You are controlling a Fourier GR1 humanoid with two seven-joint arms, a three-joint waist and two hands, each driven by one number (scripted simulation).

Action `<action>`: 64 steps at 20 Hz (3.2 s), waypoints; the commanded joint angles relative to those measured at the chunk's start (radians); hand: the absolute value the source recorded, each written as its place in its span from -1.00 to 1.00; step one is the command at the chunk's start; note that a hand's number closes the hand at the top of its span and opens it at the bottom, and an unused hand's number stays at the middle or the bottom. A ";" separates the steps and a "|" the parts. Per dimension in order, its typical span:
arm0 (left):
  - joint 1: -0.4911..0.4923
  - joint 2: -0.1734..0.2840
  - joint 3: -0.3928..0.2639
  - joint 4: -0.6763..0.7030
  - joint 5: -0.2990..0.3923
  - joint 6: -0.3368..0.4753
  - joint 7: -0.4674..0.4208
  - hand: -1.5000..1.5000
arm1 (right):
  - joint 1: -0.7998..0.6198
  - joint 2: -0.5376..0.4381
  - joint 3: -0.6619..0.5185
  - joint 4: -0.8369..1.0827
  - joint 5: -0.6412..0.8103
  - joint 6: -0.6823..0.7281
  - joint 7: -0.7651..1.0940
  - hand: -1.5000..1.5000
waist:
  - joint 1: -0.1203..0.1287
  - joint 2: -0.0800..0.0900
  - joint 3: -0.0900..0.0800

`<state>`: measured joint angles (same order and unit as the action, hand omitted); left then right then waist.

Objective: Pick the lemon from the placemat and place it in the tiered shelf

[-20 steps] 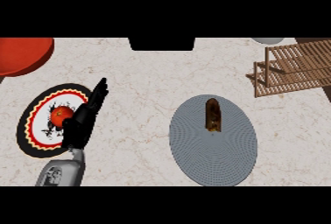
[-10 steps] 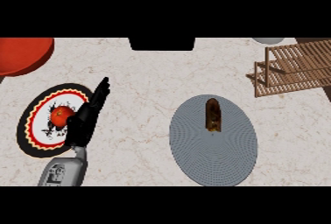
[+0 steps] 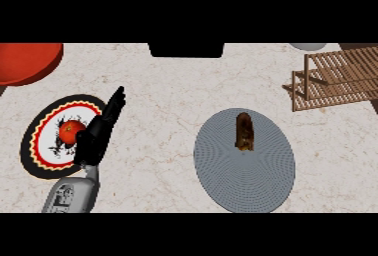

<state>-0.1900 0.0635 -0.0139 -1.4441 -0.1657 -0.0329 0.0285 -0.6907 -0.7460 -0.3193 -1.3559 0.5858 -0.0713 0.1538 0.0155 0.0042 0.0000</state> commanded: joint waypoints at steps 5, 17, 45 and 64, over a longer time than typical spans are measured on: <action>0.023 -0.030 -0.028 -0.055 -0.012 0.018 0.045 0.00 | -0.131 0.039 -0.047 0.327 -0.001 -0.157 -0.170 1.00 | 0.007 0.000 0.001; 0.017 -0.025 -0.009 0.058 -0.024 0.022 -0.063 0.00 | -0.270 0.043 -0.150 0.676 -0.184 -0.159 -0.455 1.00 | 0.004 0.004 0.000; -0.032 -0.018 0.002 0.003 -0.013 0.016 0.024 0.00 | -0.380 -0.086 -0.235 0.877 -0.277 -0.127 -0.344 -1.00 | -0.003 -0.001 0.000; 0.038 -0.025 -0.012 -0.037 -0.018 0.018 0.002 0.00 | -0.182 -0.632 -0.465 1.090 -0.458 0.229 -0.089 -1.00 | -0.025 -0.002 0.002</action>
<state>-0.1666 0.0612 -0.0088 -1.4837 -0.1654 -0.0383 0.0462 -0.9536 -1.2731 -0.7623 -0.3157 0.1453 0.0364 0.0358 0.0019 0.0037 0.0021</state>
